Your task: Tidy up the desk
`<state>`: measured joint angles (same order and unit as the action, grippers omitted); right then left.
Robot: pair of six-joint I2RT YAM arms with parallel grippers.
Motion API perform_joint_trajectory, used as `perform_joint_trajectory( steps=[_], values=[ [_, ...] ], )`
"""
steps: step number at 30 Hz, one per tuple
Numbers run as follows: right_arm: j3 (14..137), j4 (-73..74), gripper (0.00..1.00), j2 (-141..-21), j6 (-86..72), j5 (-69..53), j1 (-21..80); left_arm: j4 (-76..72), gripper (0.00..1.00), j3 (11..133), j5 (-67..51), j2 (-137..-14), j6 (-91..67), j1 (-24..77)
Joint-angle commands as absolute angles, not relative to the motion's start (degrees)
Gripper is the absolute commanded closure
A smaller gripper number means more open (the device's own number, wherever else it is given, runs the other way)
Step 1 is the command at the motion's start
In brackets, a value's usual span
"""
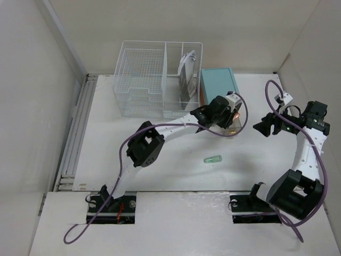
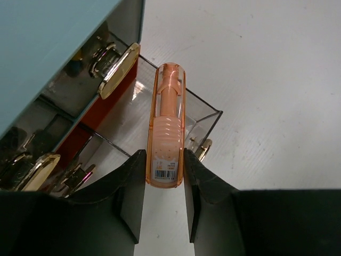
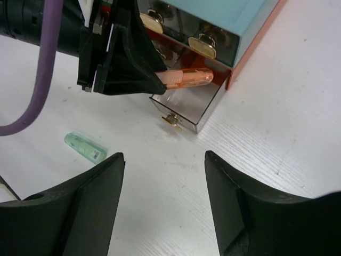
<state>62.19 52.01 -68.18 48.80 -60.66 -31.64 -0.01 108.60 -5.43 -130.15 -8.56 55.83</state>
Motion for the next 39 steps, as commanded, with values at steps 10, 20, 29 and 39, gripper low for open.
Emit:
perform_joint_trajectory(
  steps=[10,20,29,39],
  values=[
    [63.6,57.5,0.33,-70.8,56.1,-62.6,-32.7,-1.3,0.59,113.5,-6.3,-131.5,-9.0,54.8],
    [64.8,71.3,0.28,-70.8,76.1,-66.4,-32.7,-4.5,0.45,105.2,-7.6,-121.1,-10.7,54.8],
    [59.3,74.4,0.3,-70.5,104.4,-56.5,-18.4,-13.5,1.0,74.0,7.3,-95.0,-16.7,60.3],
    [46.8,39.1,0.32,-65.2,76.7,-40.9,11.2,-12.2,0.6,40.9,21.1,-70.1,-34.4,62.5]
  ],
)
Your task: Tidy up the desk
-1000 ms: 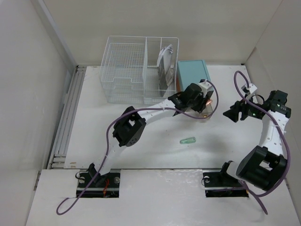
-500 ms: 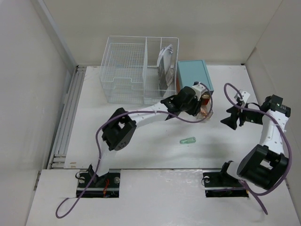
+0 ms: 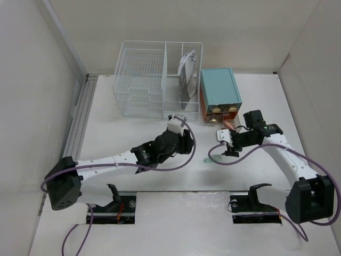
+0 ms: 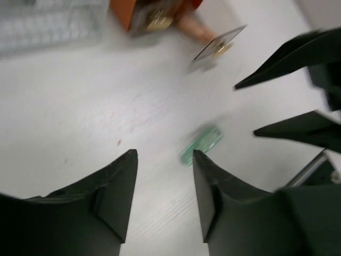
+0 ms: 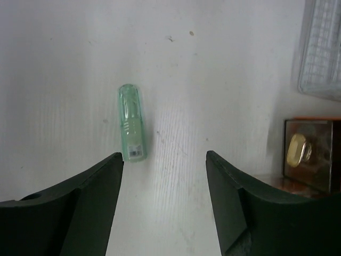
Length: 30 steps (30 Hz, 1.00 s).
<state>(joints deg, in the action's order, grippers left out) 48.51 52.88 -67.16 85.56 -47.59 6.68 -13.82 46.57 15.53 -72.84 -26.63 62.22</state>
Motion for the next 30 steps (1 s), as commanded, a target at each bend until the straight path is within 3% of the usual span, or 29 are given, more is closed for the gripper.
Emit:
perform_joint_trajectory(
  steps=[1,4,9,15,30],
  values=[
    [46.8,36.9,0.31,-65.2,75.9,-37.8,14.5,-12.2,0.56,39.6,21.1,-68.7,-35.4,63.0],
    [46.1,35.7,0.31,-68.1,75.2,-31.8,19.4,-11.5,0.53,35.5,21.6,-63.8,-37.9,63.5],
    [44.0,34.2,0.4,-72.5,73.9,-26.0,28.4,-10.2,0.52,32.0,22.3,-56.0,-40.3,63.5],
    [44.0,34.7,0.48,-77.4,73.4,-21.2,33.0,-7.6,0.52,29.5,24.3,-51.6,-41.5,64.1],
    [42.9,35.4,0.53,-81.4,69.4,-10.5,39.9,-5.6,0.52,28.5,24.3,-47.5,-42.0,64.1]
  ],
)
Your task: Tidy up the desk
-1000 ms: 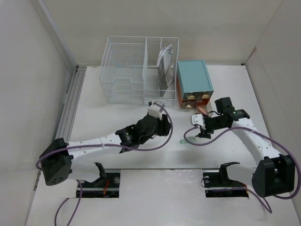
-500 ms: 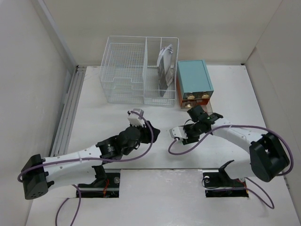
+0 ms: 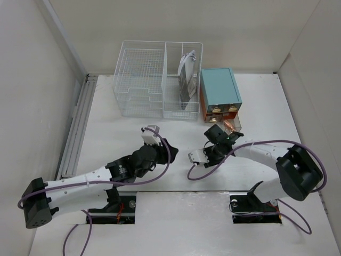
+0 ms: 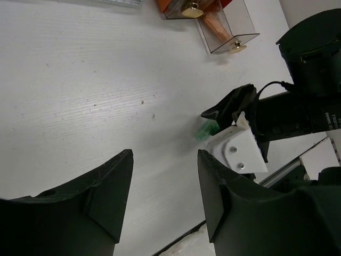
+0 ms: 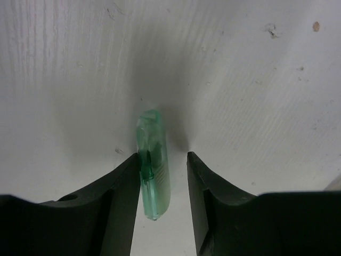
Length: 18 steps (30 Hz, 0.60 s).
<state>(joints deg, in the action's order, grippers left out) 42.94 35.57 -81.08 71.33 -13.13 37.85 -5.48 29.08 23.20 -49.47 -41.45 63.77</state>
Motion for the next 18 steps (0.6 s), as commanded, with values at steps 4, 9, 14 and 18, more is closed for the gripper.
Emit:
perform_joint_trajectory(
  steps=[4,9,14,18],
  values=[
    [42.9,35.4,0.68,-81.9,68.2,-9.2,40.4,-5.6,0.52,27.8,24.3,-45.0,-42.6,64.1],
    [43.4,34.9,0.92,-81.9,66.2,-9.2,40.4,-4.5,0.52,26.6,23.8,-43.7,-43.7,64.1],
    [43.4,27.4,0.97,-74.9,61.0,-5.0,40.4,-4.0,0.52,26.6,23.8,-42.6,-43.7,64.1],
    [45.2,19.1,0.97,-70.6,53.9,4.5,36.5,-4.7,0.52,26.1,23.3,-43.2,-43.7,64.1]
  ],
)
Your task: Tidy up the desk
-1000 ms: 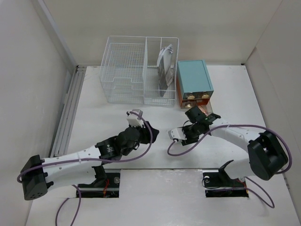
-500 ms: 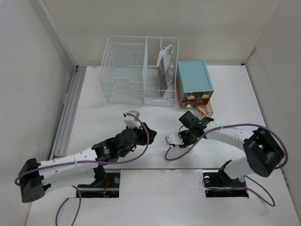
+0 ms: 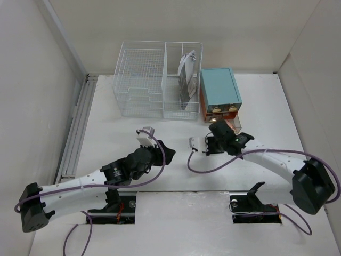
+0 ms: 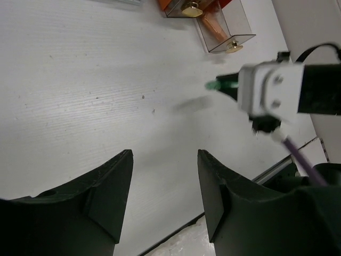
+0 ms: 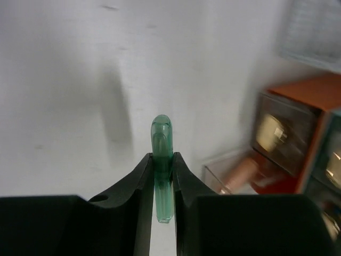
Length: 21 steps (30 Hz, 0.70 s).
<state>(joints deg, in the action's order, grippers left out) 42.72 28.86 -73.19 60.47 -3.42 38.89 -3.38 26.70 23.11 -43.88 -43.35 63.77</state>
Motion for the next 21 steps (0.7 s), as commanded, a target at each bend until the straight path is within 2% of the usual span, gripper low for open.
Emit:
perform_joint_trajectory(
  steps=[1,5,15,16,18,20,21],
  values=[
    [45.7,17.9,0.97,-70.1,52.8,5.8,35.3,-5.2,0.52,26.1,22.8,-43.2,-43.7,64.1],
    [48.9,13.2,0.97,-73.1,47.6,14.8,29.6,-6.3,0.52,26.1,22.2,-44.8,-43.7,64.1],
    [55.0,11.1,0.95,-82.2,45.7,17.5,21.5,-8.2,0.52,25.6,21.6,-45.4,-43.7,64.1],
    [55.7,11.8,0.93,-83.1,45.7,17.5,21.4,-8.2,0.52,25.6,21.6,-45.4,-43.7,64.1],
    [56.8,12.5,0.78,-84.5,45.1,17.0,20.9,-7.6,0.52,25.6,21.6,-45.4,-43.7,64.1],
    [56.8,12.5,0.57,-85.2,45.1,17.0,20.9,-7.6,0.52,25.6,21.6,-45.4,-43.7,64.1],
    [56.8,12.5,0.55,-85.2,44.5,16.3,20.9,-7.0,0.52,25.6,21.6,-45.4,-43.7,64.1]
  ],
)
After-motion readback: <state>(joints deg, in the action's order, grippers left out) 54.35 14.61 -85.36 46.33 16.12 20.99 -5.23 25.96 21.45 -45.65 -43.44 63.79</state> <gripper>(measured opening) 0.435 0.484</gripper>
